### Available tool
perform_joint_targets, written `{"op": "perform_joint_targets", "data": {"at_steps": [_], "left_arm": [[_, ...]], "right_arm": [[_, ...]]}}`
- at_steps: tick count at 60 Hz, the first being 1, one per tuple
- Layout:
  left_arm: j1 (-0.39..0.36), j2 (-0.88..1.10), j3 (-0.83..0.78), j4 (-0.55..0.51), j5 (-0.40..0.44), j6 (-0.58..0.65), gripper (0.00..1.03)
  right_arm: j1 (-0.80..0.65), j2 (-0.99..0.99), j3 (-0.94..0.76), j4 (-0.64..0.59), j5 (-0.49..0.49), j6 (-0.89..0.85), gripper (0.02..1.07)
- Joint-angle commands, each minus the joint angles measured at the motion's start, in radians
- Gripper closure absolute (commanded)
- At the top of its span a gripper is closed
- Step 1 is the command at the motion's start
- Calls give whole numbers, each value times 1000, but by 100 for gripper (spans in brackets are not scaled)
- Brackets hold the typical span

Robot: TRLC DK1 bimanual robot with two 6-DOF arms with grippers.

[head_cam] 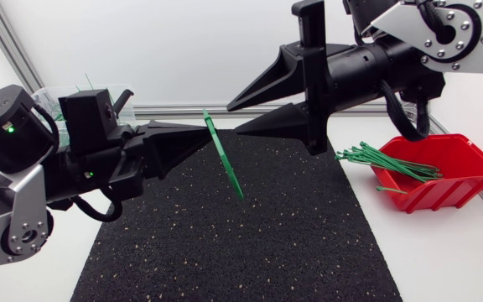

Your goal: Take a green cable tie from the red box, thread the tail through the head to close it, then place it in the transparent bin on the left.

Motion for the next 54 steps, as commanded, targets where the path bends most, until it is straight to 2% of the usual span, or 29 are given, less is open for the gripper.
{"op": "perform_joint_targets", "data": {"at_steps": [1,10,19,27,35,44,48,54], "left_arm": [[6,14,34,-1,23,26,100],[-10,11,57,-113,38,133,100],[-15,14,106,-291,55,291,100],[-15,-4,141,-463,49,451,100],[-15,-26,176,-610,-26,578,100],[-9,-43,218,-739,-100,670,100],[-18,-35,244,-824,-157,716,100],[-32,-30,285,-931,-264,768,100]], "right_arm": [[-29,-5,-16,20,-4,8,55],[-49,32,-3,23,13,-19,54],[-37,47,-6,22,27,-91,55],[-28,42,-23,22,84,-170,55],[-5,42,-31,-23,168,-282,55],[12,48,0,-195,219,-524,55],[18,42,14,-255,291,-596,55],[32,-13,1,-259,424,-630,55]]}}
